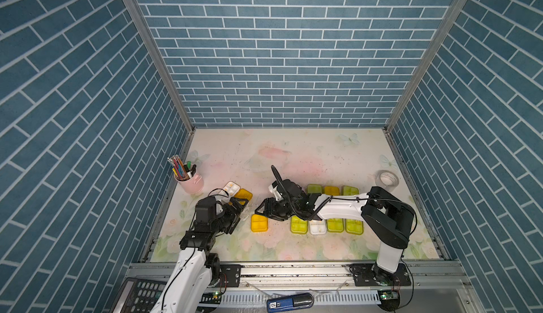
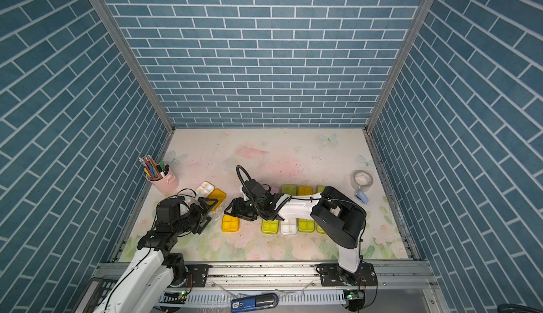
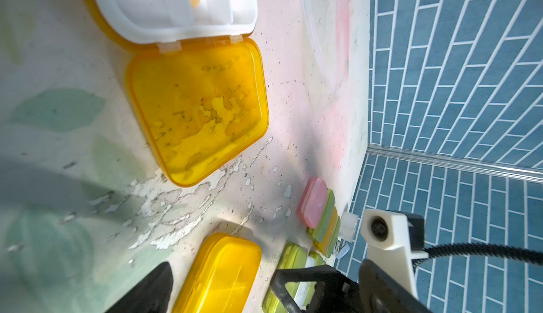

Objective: Close pillboxes
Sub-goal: Close the lid on the pillbox.

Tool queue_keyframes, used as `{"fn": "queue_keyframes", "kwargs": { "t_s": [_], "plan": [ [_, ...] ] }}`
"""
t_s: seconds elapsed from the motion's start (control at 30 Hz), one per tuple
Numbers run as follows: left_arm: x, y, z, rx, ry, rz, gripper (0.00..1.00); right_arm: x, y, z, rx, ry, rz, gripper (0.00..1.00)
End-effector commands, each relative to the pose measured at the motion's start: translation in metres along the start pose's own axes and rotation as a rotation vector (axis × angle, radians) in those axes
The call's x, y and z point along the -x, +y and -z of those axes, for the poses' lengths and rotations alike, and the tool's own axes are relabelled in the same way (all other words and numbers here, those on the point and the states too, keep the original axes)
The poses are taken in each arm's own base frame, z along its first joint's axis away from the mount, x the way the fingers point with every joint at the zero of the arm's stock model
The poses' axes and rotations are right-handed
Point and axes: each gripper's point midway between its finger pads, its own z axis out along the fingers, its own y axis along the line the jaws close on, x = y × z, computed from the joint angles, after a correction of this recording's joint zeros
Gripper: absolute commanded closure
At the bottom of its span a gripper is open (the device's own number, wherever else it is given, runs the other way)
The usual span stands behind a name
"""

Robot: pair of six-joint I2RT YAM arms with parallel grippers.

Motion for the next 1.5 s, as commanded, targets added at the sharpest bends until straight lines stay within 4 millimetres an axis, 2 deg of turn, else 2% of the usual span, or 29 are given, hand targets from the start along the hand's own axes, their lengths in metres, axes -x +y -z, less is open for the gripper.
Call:
{"fn": "queue_keyframes", "kwargs": {
  "t_s": [0.0, 0.2, 0.33, 0.6, 0.83, 0.97, 1.1, 1.27, 1.47],
  "plan": [
    [-0.003, -0.011, 0.01, 0.014, 0.033, -0.052, 0.0, 0.004, 0.001, 0.006, -0.075, -0.009, 0.078, 0.38],
    [0.009, -0.031, 0.023, 0.045, -0.002, -0.147, 0.0, 0.001, -0.046, 0.03, -0.51, 0.012, 0.284, 0.37],
    [0.021, -0.032, 0.028, 0.112, -0.03, -0.163, 0.0, 0.001, -0.052, 0.032, -0.632, 0.027, 0.37, 0.35],
    [0.032, -0.043, 0.041, 0.115, -0.067, -0.182, 0.0, -0.009, -0.052, 0.008, -0.741, 0.095, 0.475, 0.3],
    [0.037, -0.047, 0.049, 0.111, -0.082, -0.191, 0.0, -0.011, -0.062, 0.005, -0.788, 0.103, 0.482, 0.3],
    [0.04, -0.048, 0.052, 0.113, -0.095, -0.188, 0.0, -0.011, -0.054, 0.003, -0.771, 0.093, 0.492, 0.29],
    [0.043, -0.047, 0.057, 0.127, -0.113, -0.189, 0.0, -0.005, -0.045, -0.001, -0.767, 0.06, 0.511, 0.23],
    [0.047, -0.047, 0.073, 0.157, -0.185, -0.211, 0.0, 0.0, -0.034, -0.006, -0.734, 0.015, 0.5, 0.19],
    [0.048, -0.044, 0.087, 0.186, -0.239, -0.219, 0.0, 0.0, -0.032, -0.02, -0.738, 0.009, 0.487, 0.16]
  ]
}}
